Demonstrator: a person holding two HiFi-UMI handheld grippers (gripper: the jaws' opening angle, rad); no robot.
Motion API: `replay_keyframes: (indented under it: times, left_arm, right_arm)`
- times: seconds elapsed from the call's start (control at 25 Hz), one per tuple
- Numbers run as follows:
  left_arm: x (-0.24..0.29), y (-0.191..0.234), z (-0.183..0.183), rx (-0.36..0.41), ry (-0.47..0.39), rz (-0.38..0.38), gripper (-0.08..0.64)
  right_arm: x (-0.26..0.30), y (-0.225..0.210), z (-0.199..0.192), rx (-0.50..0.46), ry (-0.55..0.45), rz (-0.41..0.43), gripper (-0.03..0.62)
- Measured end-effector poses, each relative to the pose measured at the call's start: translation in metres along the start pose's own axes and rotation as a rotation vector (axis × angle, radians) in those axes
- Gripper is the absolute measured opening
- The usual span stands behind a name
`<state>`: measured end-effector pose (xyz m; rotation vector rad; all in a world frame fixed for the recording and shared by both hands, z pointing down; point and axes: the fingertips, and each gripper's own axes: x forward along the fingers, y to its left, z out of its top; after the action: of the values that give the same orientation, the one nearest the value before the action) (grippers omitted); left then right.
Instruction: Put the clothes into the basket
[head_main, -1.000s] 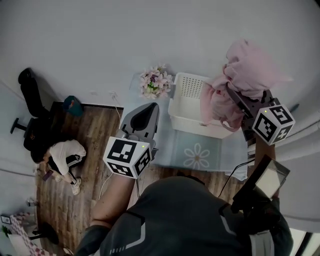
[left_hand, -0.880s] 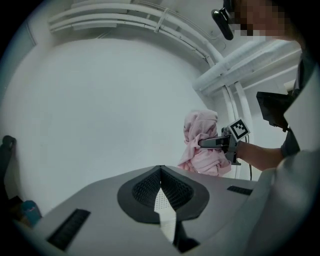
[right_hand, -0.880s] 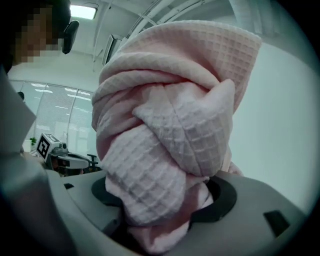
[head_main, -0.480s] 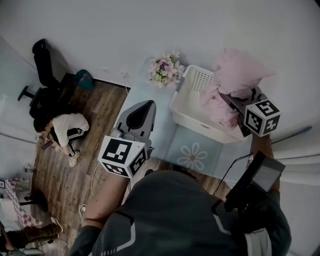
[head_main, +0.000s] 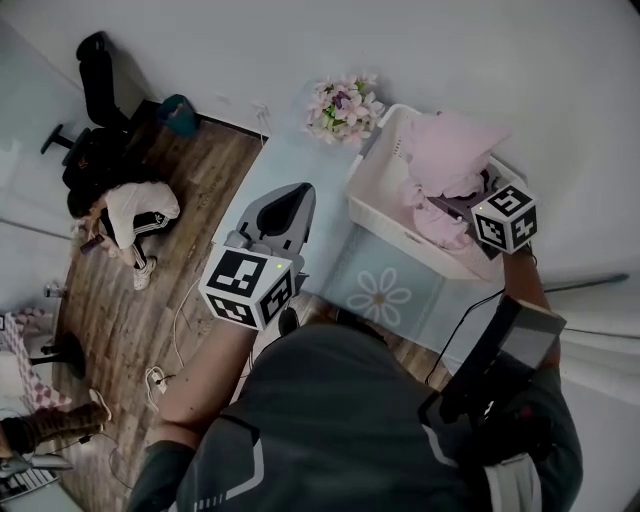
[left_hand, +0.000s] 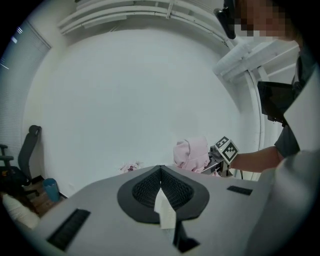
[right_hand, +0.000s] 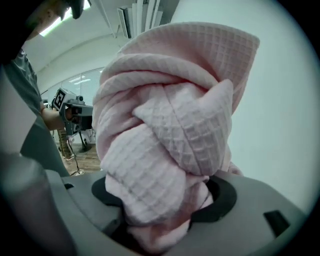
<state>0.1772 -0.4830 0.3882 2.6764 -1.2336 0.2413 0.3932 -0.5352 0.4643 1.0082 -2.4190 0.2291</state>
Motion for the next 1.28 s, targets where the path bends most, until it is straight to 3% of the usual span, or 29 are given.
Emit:
replay_keyframes:
  times: [0.24, 0.72, 0.88, 1.12, 1.28]
  left_arm:
    - [-0.010, 0.009, -0.009, -0.028, 0.020, 0.058, 0.003]
    - [-0.021, 0.003, -0.015, -0.003, 0.051, 0.091, 0.003]
    - [-0.025, -0.003, -0.017, 0.027, 0.044, 0.067, 0.003]
    - [-0.026, 0.005, -0.022, -0.019, 0.025, 0.125, 0.003]
    - [-0.033, 0.007, -0.013, -0.004, -0.009, 0.149, 0.003]
  right_arm:
    - [0.037, 0.011, -0.044, -0.055, 0.178, 0.125, 0.359]
    - [0.093, 0.039, -0.132, -0.136, 0.474, 0.262, 0.359]
    - [0.104, 0.043, -0.152, -0.151, 0.523, 0.258, 0.359]
    - [0.115, 0.042, -0.171, -0.144, 0.575, 0.276, 0.359]
    - [0.115, 0.046, -0.174, -0.133, 0.598, 0.269, 0.359]
